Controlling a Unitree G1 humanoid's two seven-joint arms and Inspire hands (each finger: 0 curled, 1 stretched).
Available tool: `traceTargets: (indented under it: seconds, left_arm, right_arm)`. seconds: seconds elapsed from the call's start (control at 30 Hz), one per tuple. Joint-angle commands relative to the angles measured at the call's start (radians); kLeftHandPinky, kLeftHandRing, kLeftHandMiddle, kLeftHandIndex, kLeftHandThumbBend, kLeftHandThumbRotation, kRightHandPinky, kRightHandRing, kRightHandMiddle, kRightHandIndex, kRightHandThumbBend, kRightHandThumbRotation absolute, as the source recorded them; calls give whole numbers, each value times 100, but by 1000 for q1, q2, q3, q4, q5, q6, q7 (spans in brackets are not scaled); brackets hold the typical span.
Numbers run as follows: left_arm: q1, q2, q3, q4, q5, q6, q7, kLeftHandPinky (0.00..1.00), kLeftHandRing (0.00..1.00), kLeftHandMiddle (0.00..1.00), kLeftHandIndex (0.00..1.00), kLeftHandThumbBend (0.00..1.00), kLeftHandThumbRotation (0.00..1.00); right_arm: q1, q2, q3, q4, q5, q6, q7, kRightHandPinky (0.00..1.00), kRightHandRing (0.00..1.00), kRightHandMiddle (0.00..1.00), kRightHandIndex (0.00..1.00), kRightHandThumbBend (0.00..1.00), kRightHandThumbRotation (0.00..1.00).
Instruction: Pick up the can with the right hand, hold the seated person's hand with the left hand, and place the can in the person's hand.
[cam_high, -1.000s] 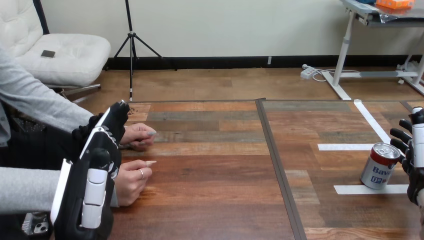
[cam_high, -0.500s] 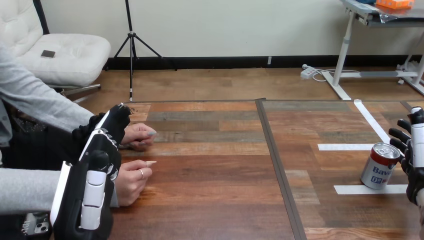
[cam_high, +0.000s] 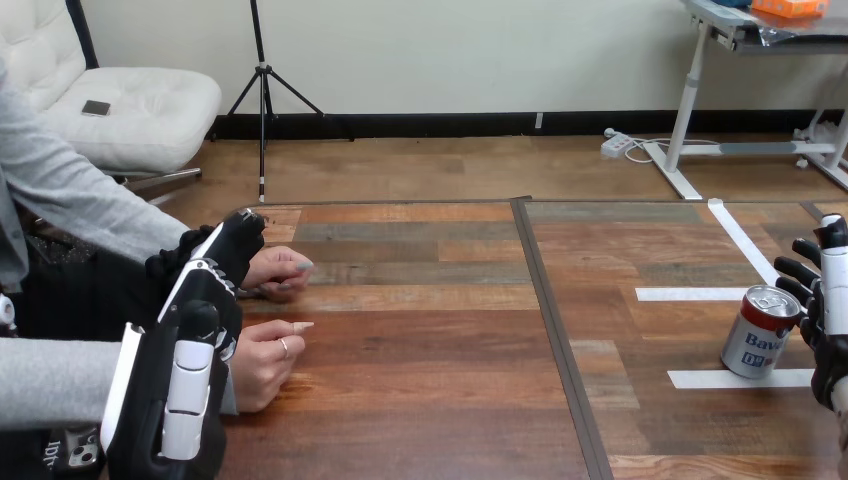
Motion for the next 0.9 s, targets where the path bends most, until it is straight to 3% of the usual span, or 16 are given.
traceTargets:
  seconds: [0.0, 0.4, 0.87]
  left_arm:
    - [-42, -4, 16, -31, 10, -3, 15, 100, 95, 92, 87, 63, 95]
    - [-42, 5, 11, -22, -1, -18, 4, 100, 96, 93, 89, 61, 95]
    - [-40, 5, 13, -19, -1, -20, -4, 100, 97, 93, 89, 66, 95]
  right_arm:
    - [-99, 7, -3, -10, 12, -2, 15, 89, 90, 87, 89, 98, 100]
    - [-95, 9, 7, -7, 5, -6, 45, 91, 92, 89, 91, 100, 100]
    - [-97, 16, 6, -7, 5, -12, 60, 94, 94, 91, 92, 100, 97]
